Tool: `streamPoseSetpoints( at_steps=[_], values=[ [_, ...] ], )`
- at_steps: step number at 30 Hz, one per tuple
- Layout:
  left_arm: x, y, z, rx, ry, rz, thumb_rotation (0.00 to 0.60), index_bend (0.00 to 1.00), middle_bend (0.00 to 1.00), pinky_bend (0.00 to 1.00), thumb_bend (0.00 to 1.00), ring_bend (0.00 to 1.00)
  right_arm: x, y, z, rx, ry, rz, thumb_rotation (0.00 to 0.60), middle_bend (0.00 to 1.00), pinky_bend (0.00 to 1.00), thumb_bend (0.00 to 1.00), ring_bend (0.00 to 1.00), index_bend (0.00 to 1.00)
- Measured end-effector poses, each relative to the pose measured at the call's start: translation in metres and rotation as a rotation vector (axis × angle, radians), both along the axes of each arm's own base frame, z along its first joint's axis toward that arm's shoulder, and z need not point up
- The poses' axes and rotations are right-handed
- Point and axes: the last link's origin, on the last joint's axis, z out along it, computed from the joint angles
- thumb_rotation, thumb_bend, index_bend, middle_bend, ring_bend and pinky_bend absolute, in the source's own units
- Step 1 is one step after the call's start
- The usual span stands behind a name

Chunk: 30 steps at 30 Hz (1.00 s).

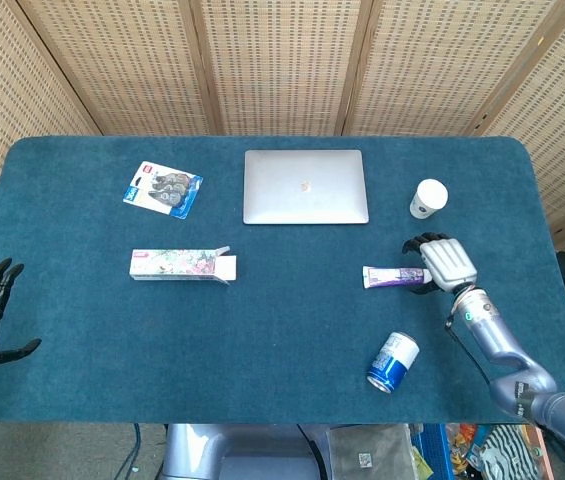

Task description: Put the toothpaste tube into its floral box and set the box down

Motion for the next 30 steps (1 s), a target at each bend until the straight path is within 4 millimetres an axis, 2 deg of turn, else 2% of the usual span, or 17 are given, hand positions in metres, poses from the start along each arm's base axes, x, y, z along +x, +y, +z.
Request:
streamPoseSetpoints(
  at_steps=[8, 17, 21, 25, 30],
  values=[
    [0.0, 0.002, -0.001, 0.0, 0.003, 0.012, 0.6, 0.0, 0.0, 0.0, 0.14, 0.0, -0.007, -0.005, -0.014, 0.017, 0.031, -0.015, 0.6, 0.34, 0.26, 0.21, 0.24, 0.34],
    [-0.001, 0.004, -0.001, 0.0, 0.004, 0.017, 0.6, 0.0, 0.0, 0.0, 0.14, 0.0, -0.018, -0.014, -0.02, 0.028, 0.074, -0.065, 0.6, 0.37, 0.27, 0.25, 0.26, 0.37],
    [-0.001, 0.005, -0.002, -0.001, 0.004, 0.022, 0.6, 0.0, 0.0, 0.0, 0.14, 0.0, -0.022, -0.017, -0.019, 0.027, 0.089, -0.078, 0.6, 0.44, 0.29, 0.28, 0.32, 0.44],
    [-0.001, 0.006, -0.003, -0.007, 0.007, 0.023, 0.6, 0.0, 0.0, 0.0, 0.14, 0.0, -0.023, -0.018, -0.02, 0.03, 0.097, -0.075, 0.6, 0.55, 0.4, 0.35, 0.42, 0.55],
    [-0.001, 0.007, -0.005, -0.012, 0.012, 0.024, 0.6, 0.0, 0.0, 0.0, 0.14, 0.0, -0.022, -0.017, -0.02, 0.038, 0.108, -0.062, 0.6, 0.61, 0.41, 0.44, 0.48, 0.61]
  ],
)
